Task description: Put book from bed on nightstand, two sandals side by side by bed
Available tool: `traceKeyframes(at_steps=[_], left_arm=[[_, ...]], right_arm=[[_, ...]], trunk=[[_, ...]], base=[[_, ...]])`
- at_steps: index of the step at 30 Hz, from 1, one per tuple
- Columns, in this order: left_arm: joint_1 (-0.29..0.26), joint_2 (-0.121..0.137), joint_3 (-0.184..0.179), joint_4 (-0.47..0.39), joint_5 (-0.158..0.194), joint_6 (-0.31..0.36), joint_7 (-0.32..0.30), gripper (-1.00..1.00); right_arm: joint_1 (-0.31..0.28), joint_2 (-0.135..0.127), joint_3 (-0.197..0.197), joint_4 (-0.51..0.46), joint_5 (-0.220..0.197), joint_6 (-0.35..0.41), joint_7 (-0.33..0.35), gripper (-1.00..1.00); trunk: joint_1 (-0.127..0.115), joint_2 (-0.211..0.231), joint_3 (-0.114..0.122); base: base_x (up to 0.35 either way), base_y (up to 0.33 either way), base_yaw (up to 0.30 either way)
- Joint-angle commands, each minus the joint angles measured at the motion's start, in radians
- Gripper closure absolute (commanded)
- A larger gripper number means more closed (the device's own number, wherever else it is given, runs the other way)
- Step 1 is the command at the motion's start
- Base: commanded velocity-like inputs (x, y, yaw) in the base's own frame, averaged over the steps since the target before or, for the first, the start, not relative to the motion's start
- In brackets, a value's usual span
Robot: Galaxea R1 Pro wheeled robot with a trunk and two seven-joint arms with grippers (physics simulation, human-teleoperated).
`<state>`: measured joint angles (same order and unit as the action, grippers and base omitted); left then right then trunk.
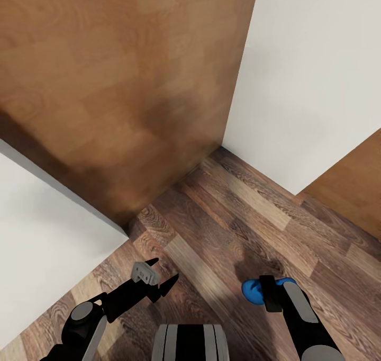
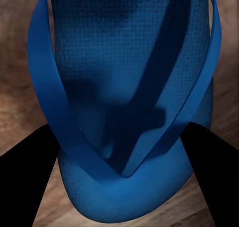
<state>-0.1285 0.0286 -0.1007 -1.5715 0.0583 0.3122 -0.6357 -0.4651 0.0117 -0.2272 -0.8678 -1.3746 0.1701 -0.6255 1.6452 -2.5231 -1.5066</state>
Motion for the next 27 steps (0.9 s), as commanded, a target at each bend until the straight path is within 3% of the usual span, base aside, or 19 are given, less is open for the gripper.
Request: traceKeyframes(at_steps=[1,7,11,14,19,27], left_arm=[[0.0,0.001,-0.001,-0.001,0.006,0.008,-0.001,-1.0],[0.0,0.001,-0.001,-0.001,0.006,0.009,-0.001,-1.0],[0.0,0.0,-0.001,-0.001,0.006,0.009,-0.001,-1.0],[0.0,-0.012,0.0,-0.001,0.005,0.009,-0.001,-1.0],[0.0,-0.019,0.001,-0.001,0.005,0.008,-0.001,-1.0],[0.0,-0.021,0.001,-0.001,0.005,0.01,-0.001,-1.0]], right_arm=[[0.0,0.001,-0.004,-0.002,-0.001,0.006,-0.004,1.0],[0.0,0.002,-0.004,-0.002,-0.001,0.006,-0.004,1.0],[0.0,0.001,-0.004,-0.002,-0.001,0.006,-0.004,1.0],[0.0,0.002,-0.004,-0.002,-0.001,0.006,-0.004,1.0],[0.0,0.002,-0.004,-0.002,-0.001,0.006,-0.004,1.0],[-0.001,0.002,-0.004,-0.002,-0.001,0.006,-0.004,1.0]], trunk=[[0.0,0.0,-0.001],[0.0,0.0,-0.001],[0.002,-0.001,-0.016],[0.003,-0.002,-0.028],[0.003,-0.002,-0.028],[-0.001,0.0,0.003]], base=[[-0.004,0.0,0.0],[-0.001,0.0,0.0],[0.0,0.0,0.0],[0.0,0.0,0.0],[0.0,0.0,0.0],[0.0,0.0,0.0]])
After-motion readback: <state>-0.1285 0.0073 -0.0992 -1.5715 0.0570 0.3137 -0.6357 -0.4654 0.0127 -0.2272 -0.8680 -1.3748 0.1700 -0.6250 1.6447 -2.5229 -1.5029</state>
